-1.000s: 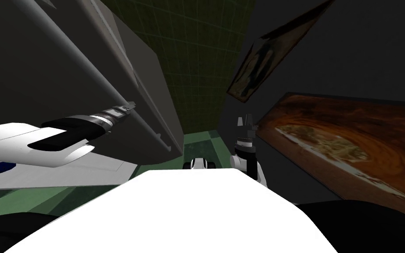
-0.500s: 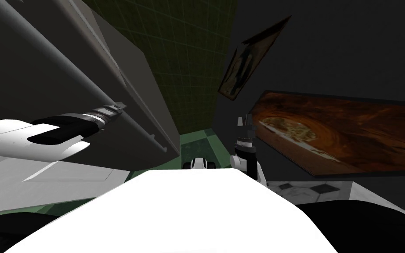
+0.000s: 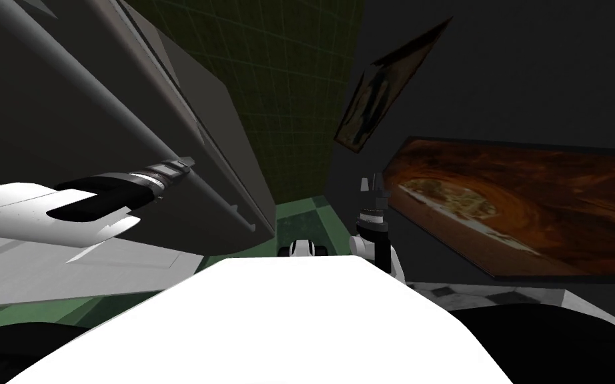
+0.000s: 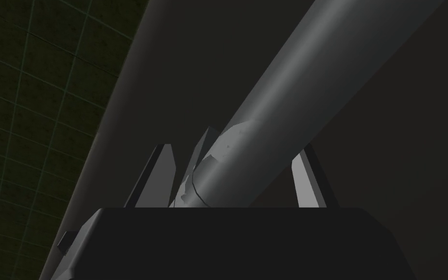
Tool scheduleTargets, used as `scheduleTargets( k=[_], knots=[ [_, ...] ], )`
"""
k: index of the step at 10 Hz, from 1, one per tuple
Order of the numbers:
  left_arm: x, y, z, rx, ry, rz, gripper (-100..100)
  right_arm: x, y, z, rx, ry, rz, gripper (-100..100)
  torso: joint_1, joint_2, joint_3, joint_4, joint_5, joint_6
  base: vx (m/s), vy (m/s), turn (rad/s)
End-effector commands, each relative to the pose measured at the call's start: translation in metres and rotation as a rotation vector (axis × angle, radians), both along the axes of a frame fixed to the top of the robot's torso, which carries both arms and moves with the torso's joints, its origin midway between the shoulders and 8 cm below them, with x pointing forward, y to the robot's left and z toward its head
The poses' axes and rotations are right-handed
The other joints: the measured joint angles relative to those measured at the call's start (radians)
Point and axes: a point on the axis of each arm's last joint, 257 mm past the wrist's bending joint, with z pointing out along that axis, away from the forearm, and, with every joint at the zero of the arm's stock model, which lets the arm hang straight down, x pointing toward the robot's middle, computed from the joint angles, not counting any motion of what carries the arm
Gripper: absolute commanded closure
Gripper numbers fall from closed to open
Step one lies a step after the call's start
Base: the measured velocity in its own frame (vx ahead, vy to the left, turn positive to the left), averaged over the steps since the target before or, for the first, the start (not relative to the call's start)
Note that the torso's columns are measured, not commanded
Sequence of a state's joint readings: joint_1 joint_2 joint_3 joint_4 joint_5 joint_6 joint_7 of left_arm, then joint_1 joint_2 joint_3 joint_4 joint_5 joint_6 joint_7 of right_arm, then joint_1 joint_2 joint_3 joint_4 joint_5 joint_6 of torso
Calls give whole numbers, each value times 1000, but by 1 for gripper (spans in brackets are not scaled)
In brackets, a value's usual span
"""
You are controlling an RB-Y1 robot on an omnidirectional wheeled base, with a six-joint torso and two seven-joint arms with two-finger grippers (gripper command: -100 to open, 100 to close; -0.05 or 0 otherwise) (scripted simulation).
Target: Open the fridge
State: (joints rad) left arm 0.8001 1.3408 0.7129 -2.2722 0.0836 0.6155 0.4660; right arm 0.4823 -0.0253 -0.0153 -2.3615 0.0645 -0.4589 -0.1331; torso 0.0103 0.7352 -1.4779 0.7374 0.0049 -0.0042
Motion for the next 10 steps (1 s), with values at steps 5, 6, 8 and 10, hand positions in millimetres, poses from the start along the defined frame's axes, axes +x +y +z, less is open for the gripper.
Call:
scheduleTargets(
  k=[5, 6, 8, 10],
  knots=[
    [-11, -86, -2, -8, 1, -159, 100, 0, 0, 0, 0, 0, 0, 0, -2, 2, 2, -1, 0, 2, 116, 22, 259],
    [-14, -97, -3, -8, 2, -180, 100, 0, 0, 0, 0, 0, 0, 0, -3, 2, 1, -1, 0, 1, 107, 17, 276],
    [-10, -98, 2, -2, -4, -188, 100, 0, 0, 0, 0, 0, 0, 0, -2, 1, 1, -2, 1, 4, 45, 5, 39],
    [-10, -122, 6, 1, -9, -253, 100, 0, 0, 0, 0, 0, 0, 0, 1, 10, 6, 2, -1, 5, -191, 184, -123]
  ],
)
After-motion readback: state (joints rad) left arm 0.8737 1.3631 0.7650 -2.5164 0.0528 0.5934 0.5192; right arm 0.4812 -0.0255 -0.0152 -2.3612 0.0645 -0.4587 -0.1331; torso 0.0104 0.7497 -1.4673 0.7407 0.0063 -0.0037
